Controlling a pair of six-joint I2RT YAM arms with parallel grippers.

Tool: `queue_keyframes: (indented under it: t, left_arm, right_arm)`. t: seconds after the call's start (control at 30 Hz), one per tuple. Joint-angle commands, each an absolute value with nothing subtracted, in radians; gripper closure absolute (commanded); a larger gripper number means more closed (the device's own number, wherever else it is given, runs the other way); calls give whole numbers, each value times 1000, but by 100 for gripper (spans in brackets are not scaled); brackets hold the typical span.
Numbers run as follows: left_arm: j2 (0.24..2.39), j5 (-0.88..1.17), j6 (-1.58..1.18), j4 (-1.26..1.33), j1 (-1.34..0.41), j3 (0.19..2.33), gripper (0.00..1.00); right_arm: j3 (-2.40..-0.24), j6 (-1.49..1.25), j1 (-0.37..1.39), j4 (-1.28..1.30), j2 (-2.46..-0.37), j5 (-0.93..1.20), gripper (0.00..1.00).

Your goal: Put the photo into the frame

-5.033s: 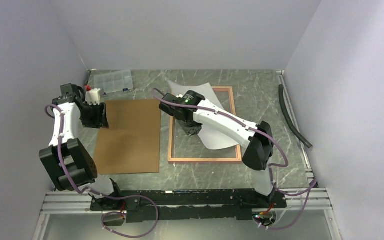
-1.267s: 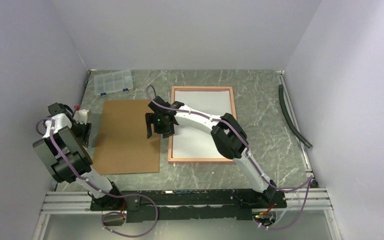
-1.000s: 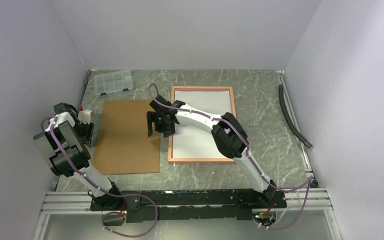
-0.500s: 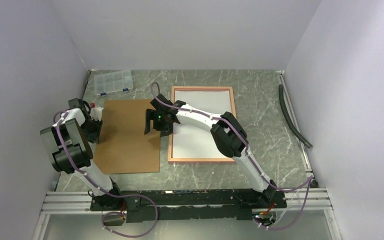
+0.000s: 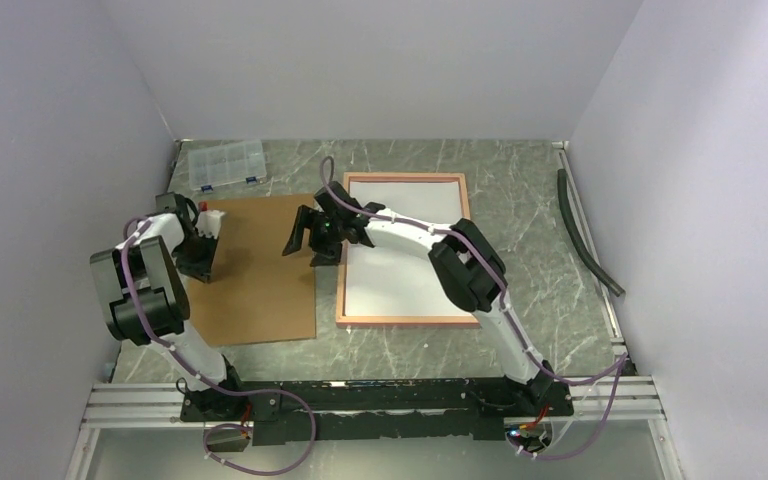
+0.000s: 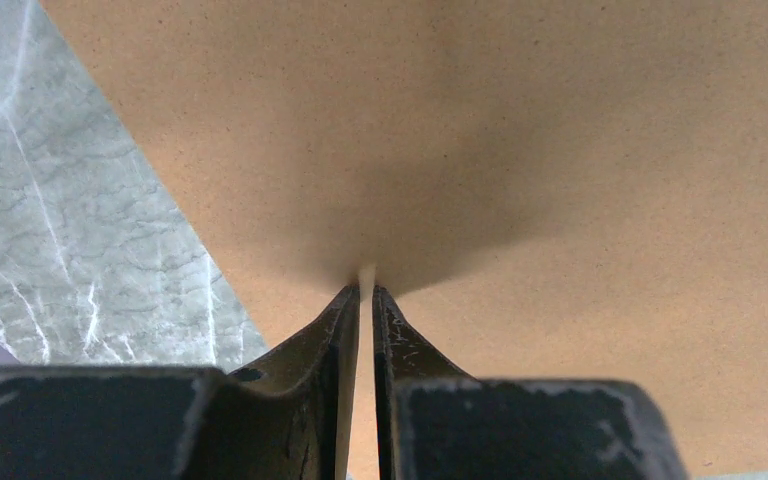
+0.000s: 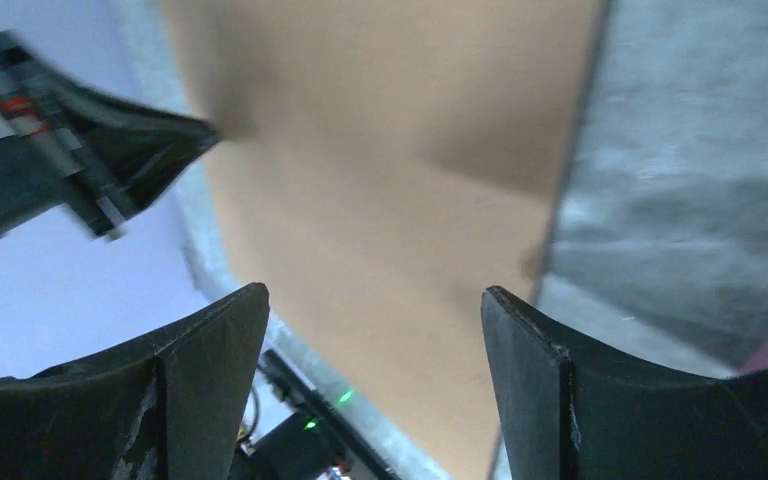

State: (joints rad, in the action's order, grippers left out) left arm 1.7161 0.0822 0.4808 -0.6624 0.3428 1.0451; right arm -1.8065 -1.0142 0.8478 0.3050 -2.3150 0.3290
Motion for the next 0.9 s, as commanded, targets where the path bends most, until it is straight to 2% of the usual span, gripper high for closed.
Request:
queue_keyframes:
  t: [0.0, 0.17, 0.23, 0.4, 0.53, 0.7, 0.87]
  left_arm:
    - [1733, 175, 443, -697, 310, 997, 84]
    - [1746, 195, 421, -700, 278, 996, 83]
    - [1754, 182, 415, -697, 267, 996, 84]
    - [1700, 171, 437, -746, 305, 1033, 83]
    - [1661, 199, 459, -848, 405, 1160, 79]
    - [1658, 189, 448, -870, 503, 1277, 72]
    - [1715, 134, 369, -775, 507, 1245, 74]
  right_arm:
    - [-1774, -1091, 869, 76, -2126, 430, 19]
    - [-1588, -1153, 856, -57, -2014, 433, 20]
    - [-1576, -1141, 854, -35, -2004, 421, 20]
    - [-1757, -951, 869, 312, -2090, 269, 20]
    - [-1899, -840, 897, 522, -2195, 117, 19]
    - [-1959, -796, 919, 584, -2265, 5, 16]
    - [-1986, -788, 934, 601, -2311, -73, 15]
